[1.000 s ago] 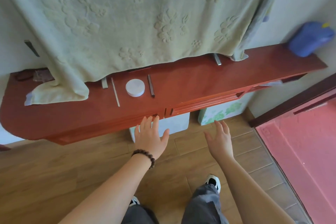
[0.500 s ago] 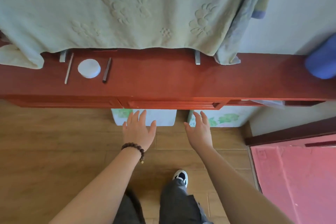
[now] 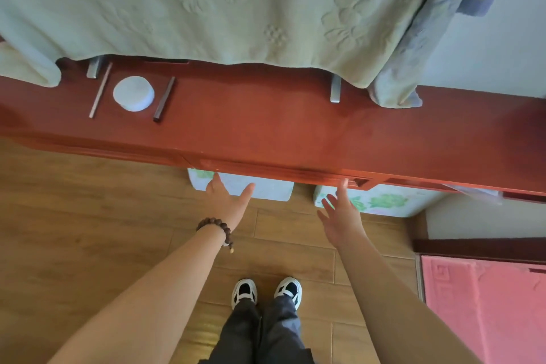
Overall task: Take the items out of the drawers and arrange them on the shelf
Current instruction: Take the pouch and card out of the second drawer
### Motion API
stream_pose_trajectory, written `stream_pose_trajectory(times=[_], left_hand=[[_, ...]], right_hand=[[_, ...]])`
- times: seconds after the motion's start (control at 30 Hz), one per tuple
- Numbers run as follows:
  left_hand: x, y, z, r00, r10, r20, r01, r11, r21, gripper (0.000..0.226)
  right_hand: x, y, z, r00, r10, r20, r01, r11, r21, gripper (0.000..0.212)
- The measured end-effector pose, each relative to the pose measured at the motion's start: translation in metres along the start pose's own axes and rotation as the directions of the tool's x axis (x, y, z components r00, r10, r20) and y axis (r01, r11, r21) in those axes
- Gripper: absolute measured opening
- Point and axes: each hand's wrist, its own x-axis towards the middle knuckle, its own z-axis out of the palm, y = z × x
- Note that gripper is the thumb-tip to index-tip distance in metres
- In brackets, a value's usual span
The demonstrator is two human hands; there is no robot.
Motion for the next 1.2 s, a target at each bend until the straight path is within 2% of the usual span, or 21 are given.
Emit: stream_pose_trajectory(times=[0.07,0.13,0.27,0.53,0.7,0.83,0.93,1.03,1.2], left_hand=[[0.015,0.003,0.007,0.993,-0.085,0.079,0.103,0.96,-0.26,0.114],[0.028,0.007,0.014,0.987,-0.135,0.088,0.159,0.903,-0.399,0.124],[0.048,0.011,0.025,0.981,-0.166,0.1,0.194,0.8,-0.568,0.147],[0.052,0.006,0.024,0.992,-0.079,0.099,0.124,0.783,-0.61,0.149],[0.033,0.007,0.028,0.983,-0.142,0.117,0.184,0.755,-0.629,0.153],[0.008,-0.009,0.033,0.977,-0.153,0.15,0.214,0.668,-0.713,0.15],[-0.015,-0.029,0.033,0.966,-0.165,0.199,0.257,0.704,-0.662,0.137],[-0.037,-0.048,0.033,0.97,-0.164,0.182,0.243,0.729,-0.64,0.131],[-0.064,-0.076,0.032,0.968,-0.17,0.183,0.247,0.767,-0.592,0.144]], right_hand=[[0.021,0.0,-0.002,0.998,0.056,0.013,-0.057,0.971,0.234,0.082],[0.04,0.002,-0.003,0.997,0.079,0.021,-0.08,0.909,0.41,0.099],[0.066,0.003,0.0,0.994,0.027,0.101,-0.081,0.818,0.569,0.101],[0.067,0.01,0.004,0.992,-0.003,0.122,-0.076,0.77,0.634,0.097],[0.055,0.025,-0.003,0.993,0.004,0.119,-0.081,0.748,0.659,0.097],[0.038,0.049,-0.016,0.994,0.022,0.11,-0.09,0.738,0.669,0.096],[0.018,0.068,-0.025,0.994,0.03,0.107,-0.095,0.729,0.678,0.096],[0.0,0.087,-0.034,0.994,0.033,0.102,-0.095,0.72,0.688,0.093],[-0.026,0.113,-0.045,0.996,0.029,0.083,-0.079,0.714,0.695,0.093]])
